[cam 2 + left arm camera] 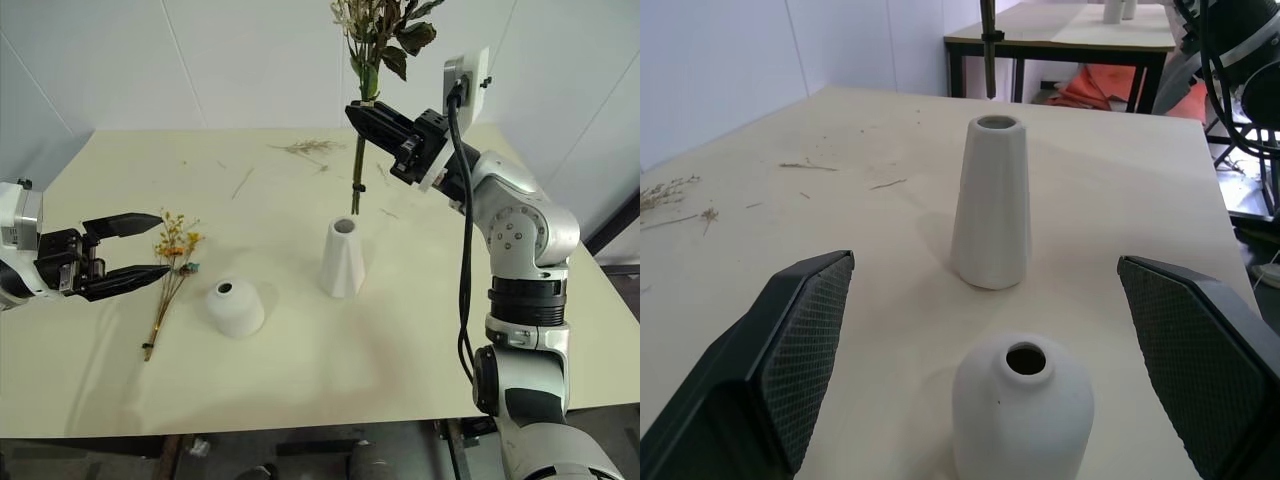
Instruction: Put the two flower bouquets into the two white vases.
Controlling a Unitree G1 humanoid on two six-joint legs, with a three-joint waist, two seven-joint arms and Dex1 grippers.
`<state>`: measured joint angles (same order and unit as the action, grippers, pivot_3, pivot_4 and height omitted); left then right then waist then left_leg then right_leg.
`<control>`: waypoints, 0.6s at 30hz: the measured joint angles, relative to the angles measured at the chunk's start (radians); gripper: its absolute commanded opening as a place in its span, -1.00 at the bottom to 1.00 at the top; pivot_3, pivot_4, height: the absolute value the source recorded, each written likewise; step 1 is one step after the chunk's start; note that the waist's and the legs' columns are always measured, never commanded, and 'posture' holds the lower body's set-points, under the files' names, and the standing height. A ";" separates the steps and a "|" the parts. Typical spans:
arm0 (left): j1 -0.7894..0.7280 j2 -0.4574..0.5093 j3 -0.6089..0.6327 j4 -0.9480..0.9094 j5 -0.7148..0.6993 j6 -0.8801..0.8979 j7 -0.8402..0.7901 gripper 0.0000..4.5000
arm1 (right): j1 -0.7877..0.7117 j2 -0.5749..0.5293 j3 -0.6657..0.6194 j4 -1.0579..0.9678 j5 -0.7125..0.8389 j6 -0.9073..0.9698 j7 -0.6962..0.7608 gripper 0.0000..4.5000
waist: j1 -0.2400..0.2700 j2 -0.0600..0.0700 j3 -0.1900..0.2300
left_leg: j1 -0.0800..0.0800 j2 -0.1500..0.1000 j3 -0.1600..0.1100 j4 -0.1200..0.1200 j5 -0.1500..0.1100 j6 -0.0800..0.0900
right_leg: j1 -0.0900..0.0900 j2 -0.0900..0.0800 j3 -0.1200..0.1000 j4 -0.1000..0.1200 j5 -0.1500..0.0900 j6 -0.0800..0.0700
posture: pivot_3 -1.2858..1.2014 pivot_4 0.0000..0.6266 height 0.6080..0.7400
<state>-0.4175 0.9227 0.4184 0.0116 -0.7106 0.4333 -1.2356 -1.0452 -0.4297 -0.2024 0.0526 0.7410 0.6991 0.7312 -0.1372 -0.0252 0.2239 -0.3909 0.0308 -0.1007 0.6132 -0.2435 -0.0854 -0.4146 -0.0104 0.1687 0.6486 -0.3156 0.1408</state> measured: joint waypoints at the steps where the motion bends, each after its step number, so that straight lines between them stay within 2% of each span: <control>1: 0.000 0.000 0.000 0.000 0.000 0.000 0.000 1.00 | 0.008 0.013 0.000 -0.015 0.010 0.004 -0.007 -0.94 | 0.000 0.000 0.000 | 0.000 0.000 0.000 0.000 0.000 0.000 | 0.000 0.000 0.000 0.000 0.000 0.000 | 0.03 -0.52 1.00; 18: 0.013 0.000 0.012 -0.001 0.000 0.001 0.002 1.00 | 0.062 0.042 0.010 -0.011 0.004 -0.024 -0.016 -0.94 | 0.002 0.000 0.000 | 0.000 0.000 0.000 0.000 0.000 0.000 | 0.000 0.000 0.000 -0.002 0.000 0.000 | 0.03 -0.52 1.00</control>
<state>-0.4050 0.9229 0.4308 0.0102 -0.7107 0.4338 -1.2332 -0.9828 -0.3873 -0.1925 0.0415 0.7454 0.6750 0.7150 -0.1355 -0.0253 0.2239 -0.3914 0.0308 -0.1007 0.6127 -0.2436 -0.0854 -0.4146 -0.0108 0.1684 0.6470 -0.3156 0.1408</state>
